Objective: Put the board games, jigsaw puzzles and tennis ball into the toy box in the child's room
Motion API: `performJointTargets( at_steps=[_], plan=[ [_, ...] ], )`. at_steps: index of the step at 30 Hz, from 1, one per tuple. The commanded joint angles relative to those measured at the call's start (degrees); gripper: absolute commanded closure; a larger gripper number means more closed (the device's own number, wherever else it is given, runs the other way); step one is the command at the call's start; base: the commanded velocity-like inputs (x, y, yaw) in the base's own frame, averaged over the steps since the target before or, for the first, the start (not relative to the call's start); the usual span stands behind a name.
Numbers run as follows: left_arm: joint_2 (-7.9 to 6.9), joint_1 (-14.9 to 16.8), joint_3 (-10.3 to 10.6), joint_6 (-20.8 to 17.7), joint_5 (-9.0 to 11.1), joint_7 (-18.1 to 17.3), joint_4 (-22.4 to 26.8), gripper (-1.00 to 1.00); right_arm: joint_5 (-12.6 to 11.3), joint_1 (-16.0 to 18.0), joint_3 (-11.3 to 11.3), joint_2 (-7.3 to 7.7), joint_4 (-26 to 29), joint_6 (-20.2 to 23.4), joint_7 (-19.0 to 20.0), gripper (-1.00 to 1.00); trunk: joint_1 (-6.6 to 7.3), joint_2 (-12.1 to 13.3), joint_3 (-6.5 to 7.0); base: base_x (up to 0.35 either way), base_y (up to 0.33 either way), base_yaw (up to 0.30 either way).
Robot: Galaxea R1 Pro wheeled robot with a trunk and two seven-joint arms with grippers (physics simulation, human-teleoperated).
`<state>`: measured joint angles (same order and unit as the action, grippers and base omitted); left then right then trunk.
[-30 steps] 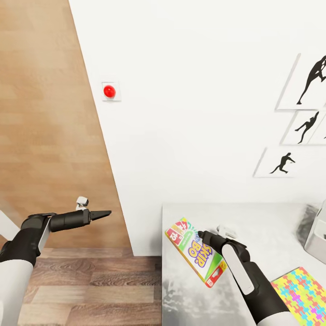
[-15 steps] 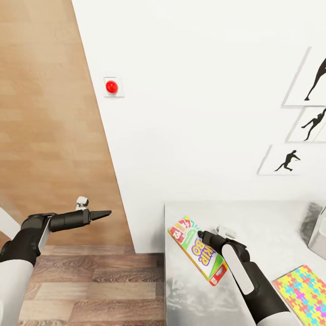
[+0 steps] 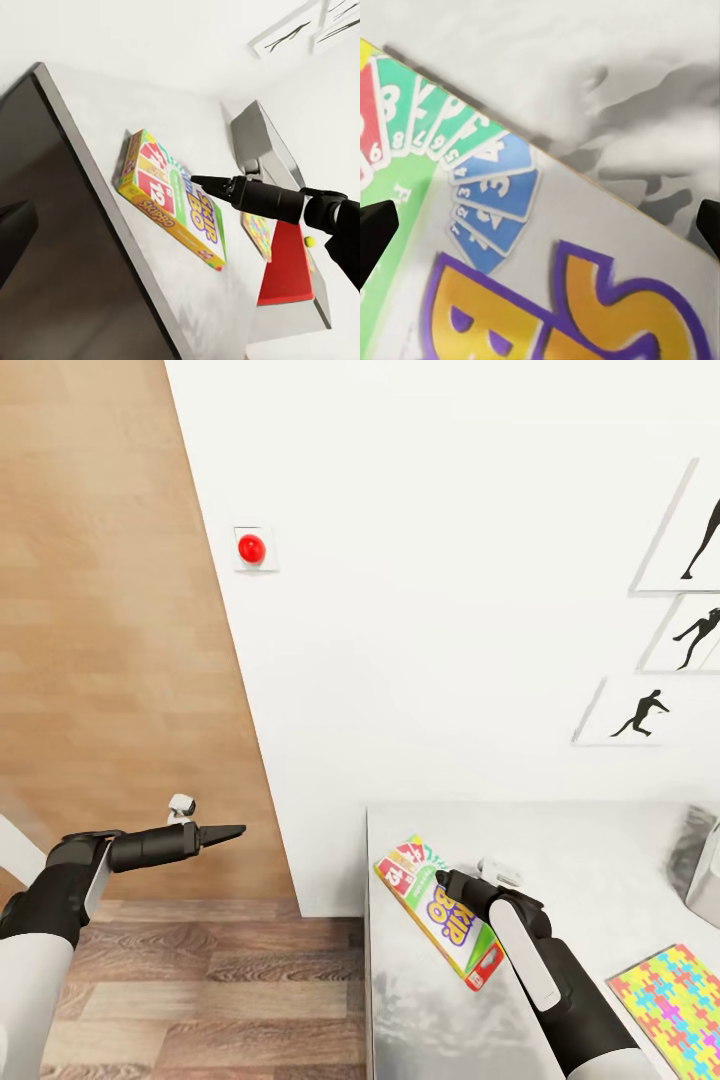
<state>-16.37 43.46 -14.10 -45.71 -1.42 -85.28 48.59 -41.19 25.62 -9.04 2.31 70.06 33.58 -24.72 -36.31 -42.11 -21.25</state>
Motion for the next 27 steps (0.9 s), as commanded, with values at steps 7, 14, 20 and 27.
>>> performJointTargets(
  at_steps=[7, 14, 20, 27],
  plan=[
    [0.01, 0.0, -0.1, -0.6, -0.2, -0.3, 0.0, -1.00, -0.6, 0.0, -0.4, 0.06, 0.1, 0.2, -0.6, -1.00, -0.01, -0.1, -0.08, 0.000, 0.047, 0.000],
    [0.00, 0.0, -0.1, -0.6, -0.2, -0.3, 0.0, -1.00, -0.6, 0.0, -0.4, -0.01, -0.1, 0.6, -0.2, -1.00, -0.01, -0.1, -0.08, 0.000, 0.036, 0.000],
    [0.02, 0.0, -0.1, -0.6, -0.2, -0.2, 0.0, -1.00, -0.6, 0.1, -0.3, 0.03, -0.6, 2.4, 4.0, -1.00, -0.01, -0.1, -0.08, 0.000, 0.004, 0.000],
    [0.03, 0.0, -0.1, -0.6, -0.2, -0.2, 0.0, -1.00, -0.4, 0.6, 0.2, 0.47, -2.5, 4.2, 8.4, -1.00, -0.01, -0.1, -0.08, 0.000, 0.000, 0.000]
  ],
)
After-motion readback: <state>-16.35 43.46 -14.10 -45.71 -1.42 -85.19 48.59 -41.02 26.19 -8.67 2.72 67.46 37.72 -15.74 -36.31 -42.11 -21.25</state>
